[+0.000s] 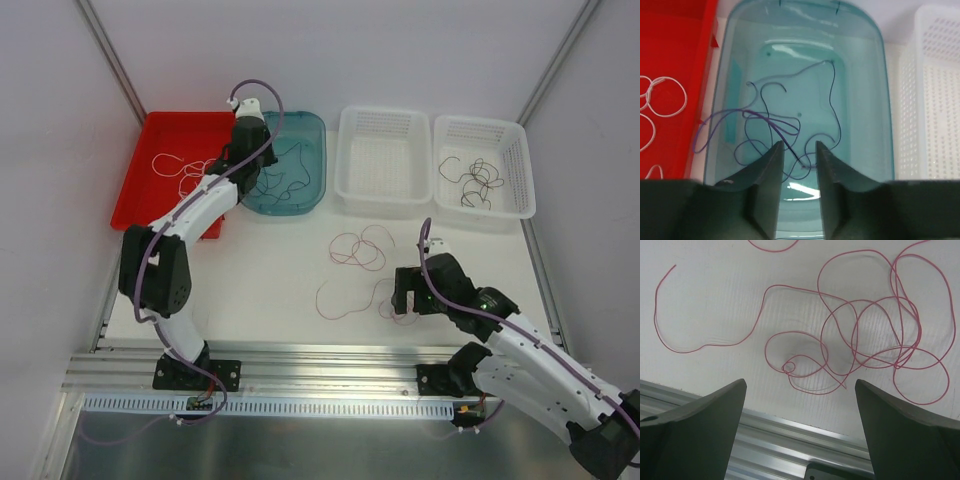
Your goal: Untangle the cables
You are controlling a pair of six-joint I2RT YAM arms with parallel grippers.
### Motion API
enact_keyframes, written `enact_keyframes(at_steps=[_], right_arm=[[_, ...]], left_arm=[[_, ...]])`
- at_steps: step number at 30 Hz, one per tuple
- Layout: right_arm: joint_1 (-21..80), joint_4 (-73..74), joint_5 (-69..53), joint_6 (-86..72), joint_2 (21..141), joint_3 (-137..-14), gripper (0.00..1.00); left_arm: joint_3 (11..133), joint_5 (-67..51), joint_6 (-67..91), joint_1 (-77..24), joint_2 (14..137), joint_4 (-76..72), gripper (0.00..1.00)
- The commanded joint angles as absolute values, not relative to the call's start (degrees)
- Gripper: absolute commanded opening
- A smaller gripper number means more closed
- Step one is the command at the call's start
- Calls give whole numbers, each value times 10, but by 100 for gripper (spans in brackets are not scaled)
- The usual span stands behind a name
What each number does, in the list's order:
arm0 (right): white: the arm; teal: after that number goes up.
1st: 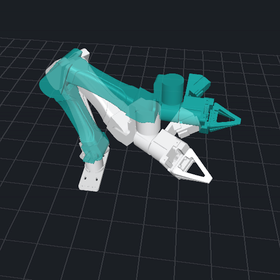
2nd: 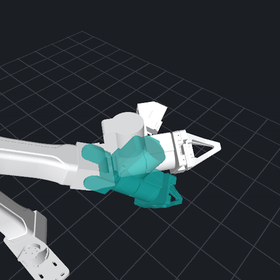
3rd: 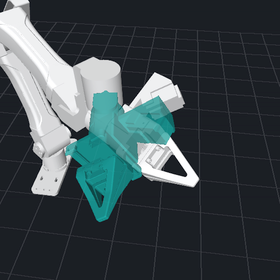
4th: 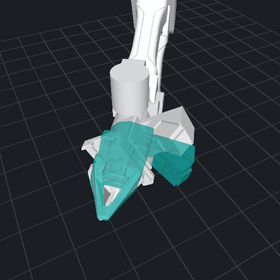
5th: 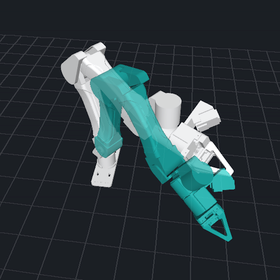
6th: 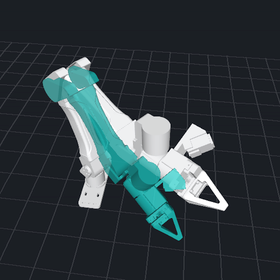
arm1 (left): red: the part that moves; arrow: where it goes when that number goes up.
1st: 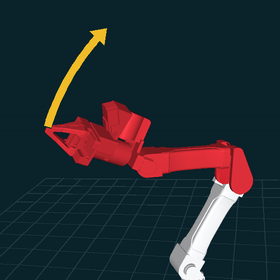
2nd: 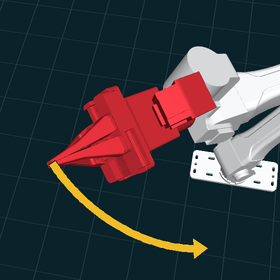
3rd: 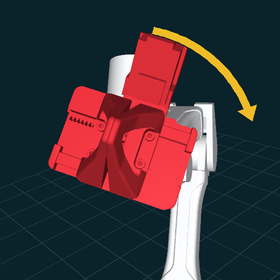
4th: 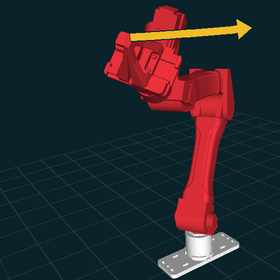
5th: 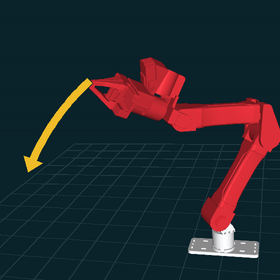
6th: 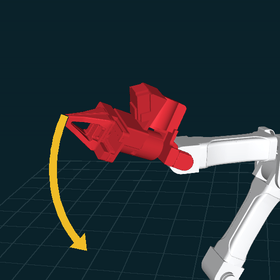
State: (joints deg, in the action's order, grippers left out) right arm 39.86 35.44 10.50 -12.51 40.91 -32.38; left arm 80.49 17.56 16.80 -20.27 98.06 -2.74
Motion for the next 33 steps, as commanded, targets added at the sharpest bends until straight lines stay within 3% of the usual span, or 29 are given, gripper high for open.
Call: enact_keyframes(at_steps=[1, 2, 4, 5, 8, 15, 23, 28, 33], right_arm=[[399, 352, 104, -93, 428, -371, 95], [400, 350, 104, -88, 445, -380, 95], [400, 345, 99, -68, 472, -407, 95], [399, 342, 98, -59, 502, -417, 95], [399, 322, 95, -33, 572, -472, 97], [397, 302, 71, 16, 741, -580, 98], [393, 279, 63, 55, 952, -682, 97], [393, 280, 56, 86, 1024, -732, 97], [392, 277, 95, 108, 1075, -757, 97]], left_arm=[[868, 131, 104, -205, 1013, 27, 34], [867, 124, 100, -205, 1006, 29, 53], [854, 116, 94, -205, 971, 31, 68], [848, 117, 91, -205, 942, 32, 82], [817, 118, 74, -204, 880, 56, 99], [771, 120, 64, -195, 760, 160, 99], [576, 117, 77, -191, 578, 181, 99], [486, 129, 94, -191, 504, 155, 99], [473, 154, 85, -191, 481, 145, 99]])
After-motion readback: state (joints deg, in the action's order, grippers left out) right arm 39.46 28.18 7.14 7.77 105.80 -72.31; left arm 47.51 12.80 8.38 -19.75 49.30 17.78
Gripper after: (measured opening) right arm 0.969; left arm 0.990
